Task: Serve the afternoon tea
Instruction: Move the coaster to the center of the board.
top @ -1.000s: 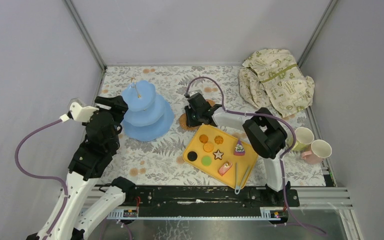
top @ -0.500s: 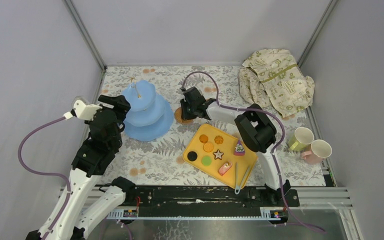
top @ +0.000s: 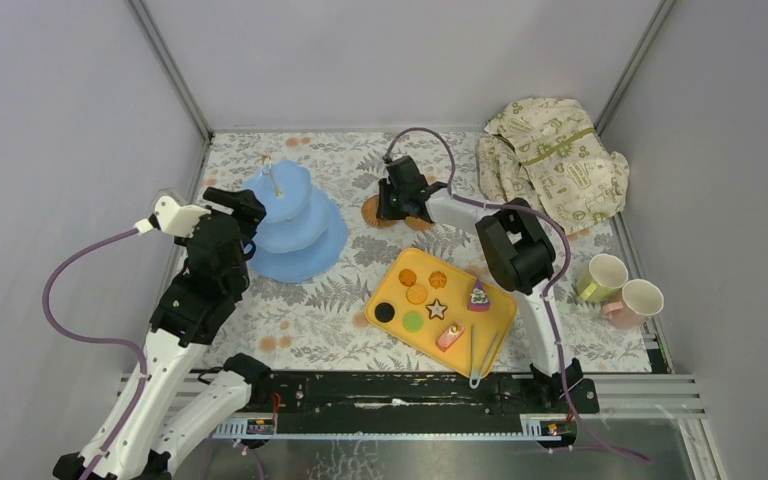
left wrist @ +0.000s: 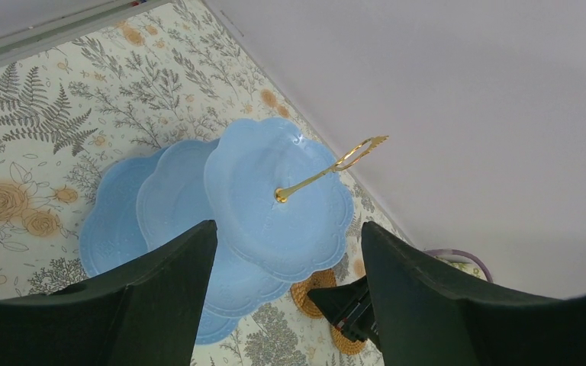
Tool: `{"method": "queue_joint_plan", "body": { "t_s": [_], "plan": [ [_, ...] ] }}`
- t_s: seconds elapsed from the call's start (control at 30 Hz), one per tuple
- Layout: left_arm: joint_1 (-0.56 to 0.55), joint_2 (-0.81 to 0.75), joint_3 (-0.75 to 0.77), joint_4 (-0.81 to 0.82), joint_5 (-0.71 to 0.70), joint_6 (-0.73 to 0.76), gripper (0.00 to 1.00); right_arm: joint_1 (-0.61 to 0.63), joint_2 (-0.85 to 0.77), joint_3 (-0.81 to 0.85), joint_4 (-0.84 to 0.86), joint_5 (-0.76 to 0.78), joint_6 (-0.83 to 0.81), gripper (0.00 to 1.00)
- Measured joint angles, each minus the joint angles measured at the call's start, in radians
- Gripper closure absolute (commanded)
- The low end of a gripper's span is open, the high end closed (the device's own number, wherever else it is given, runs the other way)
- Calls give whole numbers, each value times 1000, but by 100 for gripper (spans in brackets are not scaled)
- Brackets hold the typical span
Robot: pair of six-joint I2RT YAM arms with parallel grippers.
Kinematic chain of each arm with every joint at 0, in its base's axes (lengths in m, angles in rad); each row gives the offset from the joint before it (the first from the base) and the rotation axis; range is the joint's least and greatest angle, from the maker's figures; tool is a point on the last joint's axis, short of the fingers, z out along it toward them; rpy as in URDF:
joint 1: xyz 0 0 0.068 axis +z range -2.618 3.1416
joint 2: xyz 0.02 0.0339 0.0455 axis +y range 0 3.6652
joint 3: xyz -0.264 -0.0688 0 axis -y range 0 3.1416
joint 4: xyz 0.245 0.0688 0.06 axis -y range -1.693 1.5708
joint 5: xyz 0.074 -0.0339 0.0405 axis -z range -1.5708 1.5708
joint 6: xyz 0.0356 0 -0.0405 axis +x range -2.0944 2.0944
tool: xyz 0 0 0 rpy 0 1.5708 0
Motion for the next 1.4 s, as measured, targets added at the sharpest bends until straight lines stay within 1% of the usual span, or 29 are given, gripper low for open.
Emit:
{"method": "queue_joint_plan", "body": {
  "t_s": [0.37,0.57,1.13,1.4],
  "plan": [
    [0,1,0,2,2,0,24,-44,-86,-166,102,0,27,75],
    [0,1,-1,3,3,0,24,-76,-125,-224,111,0,34,75],
    [0,-1,-11,16,5,0,24,-143,-175,-300,124,0,36,75],
    [0,-3,-11,16,5,2,24,-147,-176,-297,119,-7,36,75]
  ]
}}
